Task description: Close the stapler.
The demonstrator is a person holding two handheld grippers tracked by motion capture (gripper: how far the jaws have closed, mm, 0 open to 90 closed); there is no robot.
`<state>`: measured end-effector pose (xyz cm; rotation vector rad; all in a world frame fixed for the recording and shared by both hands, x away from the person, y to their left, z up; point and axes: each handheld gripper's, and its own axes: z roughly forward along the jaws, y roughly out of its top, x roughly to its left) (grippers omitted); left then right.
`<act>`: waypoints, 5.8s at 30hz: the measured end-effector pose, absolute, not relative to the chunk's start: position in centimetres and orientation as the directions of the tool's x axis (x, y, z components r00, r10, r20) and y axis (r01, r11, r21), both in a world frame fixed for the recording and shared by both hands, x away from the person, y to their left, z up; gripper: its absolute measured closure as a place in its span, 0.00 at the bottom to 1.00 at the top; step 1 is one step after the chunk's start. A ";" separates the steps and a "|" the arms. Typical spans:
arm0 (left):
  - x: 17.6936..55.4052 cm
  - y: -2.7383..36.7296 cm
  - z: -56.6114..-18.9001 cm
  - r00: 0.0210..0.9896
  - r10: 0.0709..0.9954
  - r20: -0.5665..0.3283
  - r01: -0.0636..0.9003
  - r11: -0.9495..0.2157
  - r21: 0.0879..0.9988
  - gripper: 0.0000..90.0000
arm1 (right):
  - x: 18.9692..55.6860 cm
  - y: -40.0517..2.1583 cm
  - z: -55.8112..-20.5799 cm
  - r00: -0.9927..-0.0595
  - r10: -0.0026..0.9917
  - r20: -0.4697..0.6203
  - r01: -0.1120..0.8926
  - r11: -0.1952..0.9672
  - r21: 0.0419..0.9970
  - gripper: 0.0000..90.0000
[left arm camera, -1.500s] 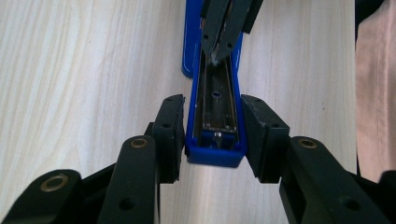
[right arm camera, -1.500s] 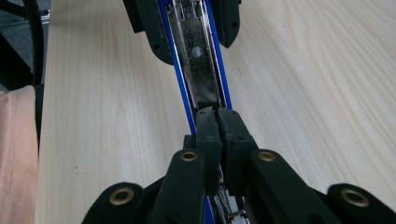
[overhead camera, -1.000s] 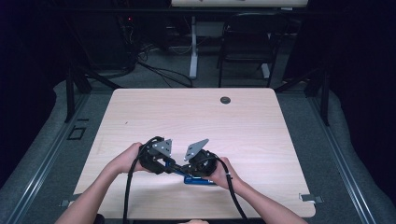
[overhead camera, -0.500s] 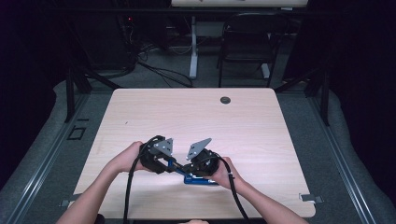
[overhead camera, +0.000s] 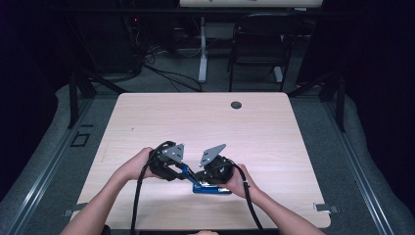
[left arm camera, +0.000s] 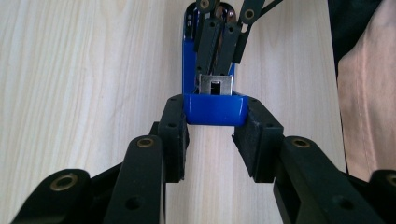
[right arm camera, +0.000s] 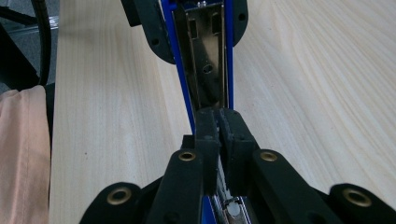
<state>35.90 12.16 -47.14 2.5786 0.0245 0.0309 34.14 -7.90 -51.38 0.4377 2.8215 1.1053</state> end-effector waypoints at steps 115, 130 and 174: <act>36.2 14.8 -50.5 0.962 0.272 0.039 0.224 -0.860 0.459 0.19 | 33.2 -15.6 -51.8 -0.858 0.511 0.059 0.449 0.688 0.570 1.00; 36.6 17.7 -50.9 0.922 0.381 0.075 0.293 -0.808 0.511 0.15 | 33.7 -17.7 -50.4 -0.814 0.580 0.040 0.471 0.618 0.629 0.70; 40.6 25.2 -55.3 0.640 0.768 0.024 0.663 -0.568 0.488 0.00 | 39.3 -29.8 -53.6 -0.476 0.878 -0.042 0.769 0.439 0.465 0.00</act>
